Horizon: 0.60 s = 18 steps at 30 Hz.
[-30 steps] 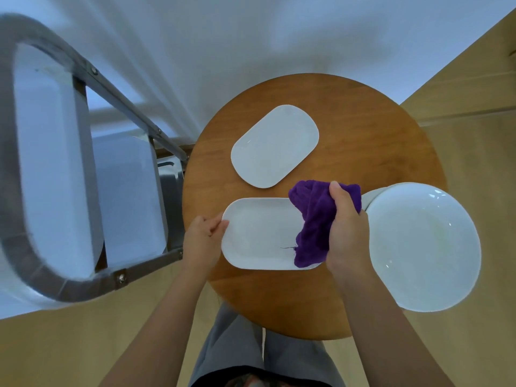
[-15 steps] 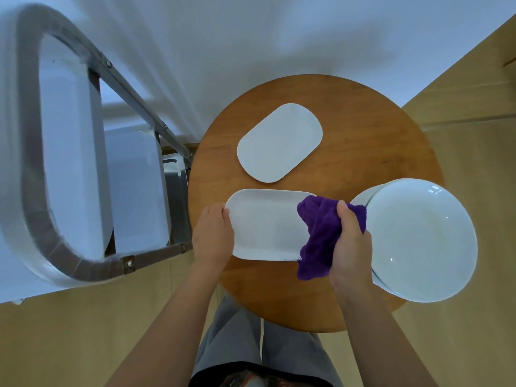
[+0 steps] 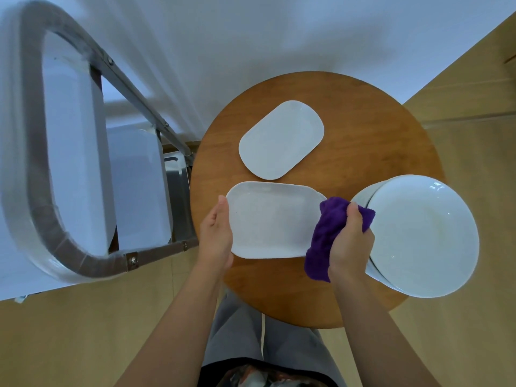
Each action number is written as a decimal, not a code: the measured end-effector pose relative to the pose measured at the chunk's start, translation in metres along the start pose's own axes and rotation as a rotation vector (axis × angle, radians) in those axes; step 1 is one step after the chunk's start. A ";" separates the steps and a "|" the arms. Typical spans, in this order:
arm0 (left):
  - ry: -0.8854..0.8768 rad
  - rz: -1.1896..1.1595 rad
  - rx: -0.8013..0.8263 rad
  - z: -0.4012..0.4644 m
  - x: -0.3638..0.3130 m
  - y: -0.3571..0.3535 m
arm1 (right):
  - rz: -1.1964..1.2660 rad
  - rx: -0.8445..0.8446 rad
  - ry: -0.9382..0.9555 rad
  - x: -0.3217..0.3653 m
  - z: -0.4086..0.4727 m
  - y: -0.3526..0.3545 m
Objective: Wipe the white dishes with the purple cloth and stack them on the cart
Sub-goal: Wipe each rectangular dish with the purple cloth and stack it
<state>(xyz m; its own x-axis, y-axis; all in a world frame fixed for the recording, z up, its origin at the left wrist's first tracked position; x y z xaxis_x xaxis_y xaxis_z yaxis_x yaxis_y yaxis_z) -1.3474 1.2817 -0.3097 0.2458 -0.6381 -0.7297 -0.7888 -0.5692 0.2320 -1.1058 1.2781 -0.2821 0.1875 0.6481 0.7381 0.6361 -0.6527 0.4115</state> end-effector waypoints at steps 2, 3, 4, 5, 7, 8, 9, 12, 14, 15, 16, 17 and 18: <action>0.082 -0.063 0.042 -0.003 0.003 0.000 | 0.008 0.009 0.014 -0.001 0.000 0.001; 0.130 -0.095 0.067 -0.004 0.005 -0.001 | -0.003 0.029 0.037 -0.001 -0.002 0.000; 0.177 -0.122 0.091 -0.005 0.007 -0.002 | -0.021 0.056 0.067 0.001 -0.005 -0.002; 0.213 -0.143 0.111 -0.006 0.008 -0.002 | -0.043 0.085 0.107 0.002 -0.008 -0.004; 0.244 -0.182 0.155 -0.010 0.008 -0.002 | -0.094 0.120 0.190 0.004 -0.015 -0.005; 0.247 -0.201 0.186 -0.013 0.007 -0.004 | -0.126 0.122 0.228 0.004 -0.018 -0.005; 0.246 -0.211 0.218 -0.016 0.005 -0.007 | -0.185 0.102 0.283 0.006 -0.021 -0.006; 0.276 -0.220 0.272 -0.029 0.004 -0.015 | -0.481 -0.055 0.549 0.026 -0.031 -0.011; 0.285 -0.212 0.287 -0.037 0.002 -0.020 | -0.633 -0.122 0.632 0.035 -0.039 -0.020; 0.281 -0.207 0.299 -0.040 0.000 -0.022 | -0.670 -0.141 0.651 0.037 -0.042 -0.024; 0.278 -0.207 0.312 -0.044 -0.002 -0.023 | -0.685 -0.155 0.674 0.039 -0.046 -0.026; 0.271 -0.209 0.325 -0.048 -0.005 -0.024 | -0.688 -0.162 0.701 0.040 -0.051 -0.027; 0.254 -0.208 0.340 -0.052 -0.010 -0.025 | -0.684 -0.163 0.724 0.041 -0.055 -0.028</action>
<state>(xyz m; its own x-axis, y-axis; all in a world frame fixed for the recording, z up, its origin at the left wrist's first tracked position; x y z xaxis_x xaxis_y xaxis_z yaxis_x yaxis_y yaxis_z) -1.3003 1.2752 -0.2752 0.5148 -0.6592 -0.5481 -0.8375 -0.5233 -0.1572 -1.1570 1.3014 -0.2336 -0.7132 0.5447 0.4413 0.3170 -0.3108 0.8960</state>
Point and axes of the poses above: each hand's wrist, its own z-axis towards the middle knuckle, its own y-axis out of the back of the hand, x = y × z, the point moved 8 cm from there along z, towards the middle knuckle, and after that the axes turned 15 degrees about -x, right-handed, at the moved point
